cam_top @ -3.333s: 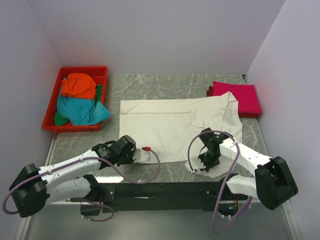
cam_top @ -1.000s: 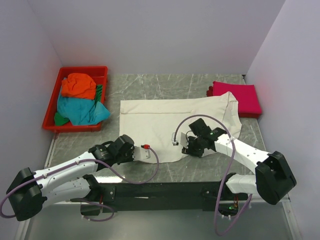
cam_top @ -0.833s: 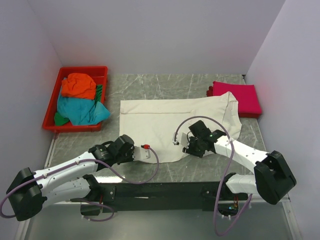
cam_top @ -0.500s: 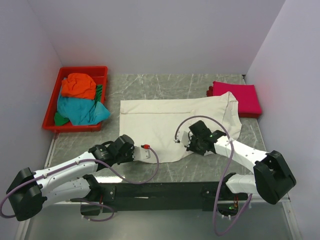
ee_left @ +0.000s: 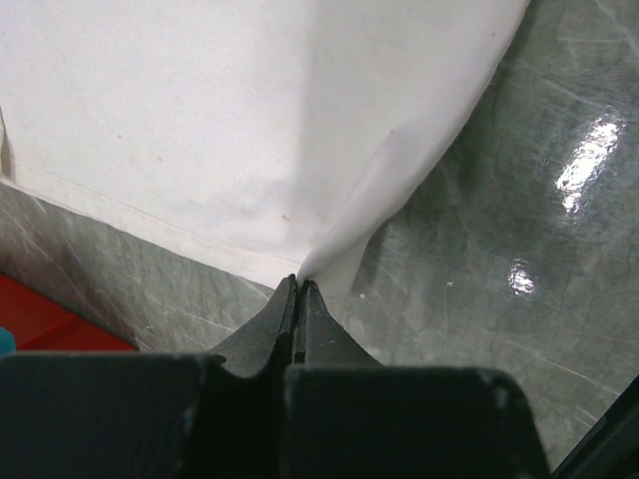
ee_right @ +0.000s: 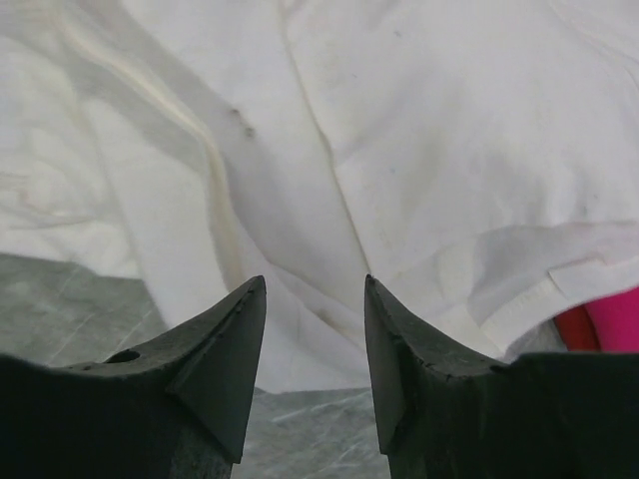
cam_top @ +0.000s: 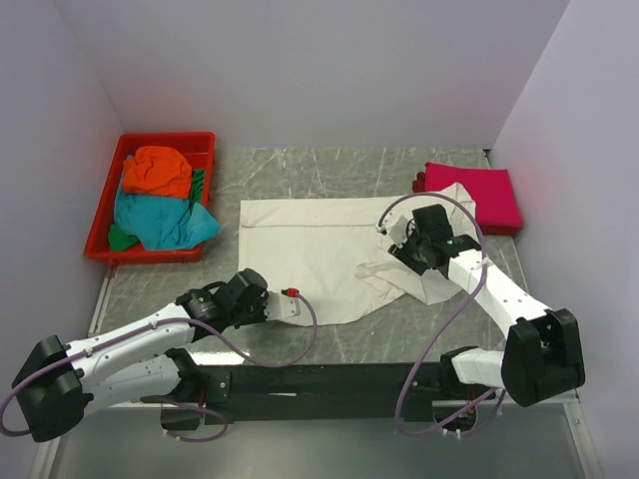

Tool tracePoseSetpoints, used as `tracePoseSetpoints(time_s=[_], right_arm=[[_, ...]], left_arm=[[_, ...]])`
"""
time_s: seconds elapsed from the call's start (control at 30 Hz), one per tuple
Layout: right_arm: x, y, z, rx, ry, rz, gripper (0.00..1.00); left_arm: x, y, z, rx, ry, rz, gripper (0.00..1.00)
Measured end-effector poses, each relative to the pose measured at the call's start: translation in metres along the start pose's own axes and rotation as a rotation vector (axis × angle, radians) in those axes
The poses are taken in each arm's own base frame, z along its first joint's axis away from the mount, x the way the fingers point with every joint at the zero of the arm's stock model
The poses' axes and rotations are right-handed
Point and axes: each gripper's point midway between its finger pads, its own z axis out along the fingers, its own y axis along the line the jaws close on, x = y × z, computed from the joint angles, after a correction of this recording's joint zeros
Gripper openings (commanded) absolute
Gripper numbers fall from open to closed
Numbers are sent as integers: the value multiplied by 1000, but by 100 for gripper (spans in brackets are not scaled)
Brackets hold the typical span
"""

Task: Fold and stack the t-shirts
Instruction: Fold the tshirt

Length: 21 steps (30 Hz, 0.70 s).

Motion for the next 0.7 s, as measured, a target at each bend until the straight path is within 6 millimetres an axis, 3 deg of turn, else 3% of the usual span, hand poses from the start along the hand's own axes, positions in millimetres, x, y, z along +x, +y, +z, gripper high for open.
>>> tracePoseSetpoints(time_s=[0.27, 0.7], right_arm=[[-12, 21, 1, -172, -46, -63, 53], [-9, -3, 34, -287, 38, 25, 57]], left_arm=[[0, 0, 0, 0, 0, 0, 0], [-1, 1, -2, -6, -9, -1, 0]])
